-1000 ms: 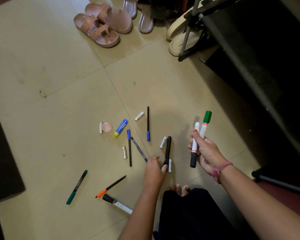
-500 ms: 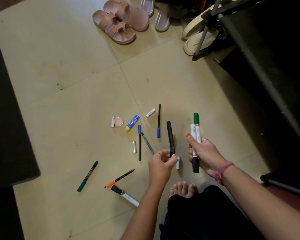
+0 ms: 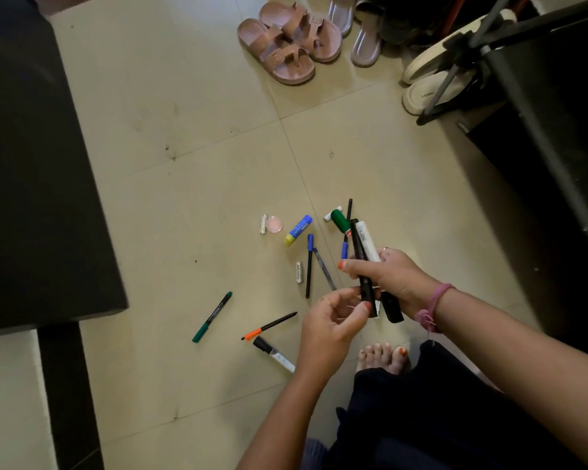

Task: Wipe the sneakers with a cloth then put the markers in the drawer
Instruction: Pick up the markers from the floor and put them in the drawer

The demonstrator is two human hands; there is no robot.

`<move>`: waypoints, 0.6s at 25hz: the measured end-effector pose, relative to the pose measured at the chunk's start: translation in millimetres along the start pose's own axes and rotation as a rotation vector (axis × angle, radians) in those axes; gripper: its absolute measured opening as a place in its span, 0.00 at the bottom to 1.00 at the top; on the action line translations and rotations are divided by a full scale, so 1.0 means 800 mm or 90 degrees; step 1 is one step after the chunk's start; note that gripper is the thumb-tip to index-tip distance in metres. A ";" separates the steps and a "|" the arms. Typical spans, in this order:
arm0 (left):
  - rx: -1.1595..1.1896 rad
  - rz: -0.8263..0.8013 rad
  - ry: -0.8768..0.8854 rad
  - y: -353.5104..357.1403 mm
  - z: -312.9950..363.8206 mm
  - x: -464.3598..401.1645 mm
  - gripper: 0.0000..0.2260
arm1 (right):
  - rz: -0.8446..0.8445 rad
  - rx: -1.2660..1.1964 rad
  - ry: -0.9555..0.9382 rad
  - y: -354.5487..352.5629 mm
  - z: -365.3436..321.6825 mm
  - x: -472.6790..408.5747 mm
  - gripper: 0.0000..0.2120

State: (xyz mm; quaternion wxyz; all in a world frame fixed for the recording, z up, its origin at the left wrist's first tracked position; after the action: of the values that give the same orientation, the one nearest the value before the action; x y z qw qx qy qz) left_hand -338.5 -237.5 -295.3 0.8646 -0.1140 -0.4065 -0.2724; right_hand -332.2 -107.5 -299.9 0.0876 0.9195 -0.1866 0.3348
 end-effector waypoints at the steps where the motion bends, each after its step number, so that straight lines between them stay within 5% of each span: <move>1: 0.020 0.040 -0.024 -0.017 -0.020 -0.001 0.06 | 0.001 0.022 -0.001 0.003 -0.007 0.004 0.14; 4: 0.035 0.304 -0.270 -0.096 -0.151 -0.013 0.06 | 0.028 0.077 0.006 -0.001 -0.022 0.013 0.12; 6: 0.040 0.379 -0.448 -0.128 -0.233 -0.009 0.10 | 0.054 0.096 0.009 -0.010 -0.024 0.021 0.12; 9: 0.044 0.333 -0.549 -0.133 -0.300 -0.022 0.19 | 0.099 0.116 0.014 -0.026 -0.017 0.030 0.14; 15: 0.061 0.281 -0.551 -0.127 -0.306 -0.060 0.13 | 0.126 0.079 0.042 -0.038 0.013 0.037 0.12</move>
State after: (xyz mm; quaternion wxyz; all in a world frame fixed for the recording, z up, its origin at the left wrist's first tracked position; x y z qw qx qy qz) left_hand -264.0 -405.6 -491.5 0.6579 -0.2602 -0.7067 0.0088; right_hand -293.0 -91.2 -290.0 0.0029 0.8888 -0.2524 0.3826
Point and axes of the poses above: each hand's wrist, its own x-axis away from the middle knuckle, its own y-axis out of the palm, z = x × y, the point moved 8 cm from there along -x, towards the middle knuckle, and after that the axes turned 14 degrees about -y, right-handed, at the moved point
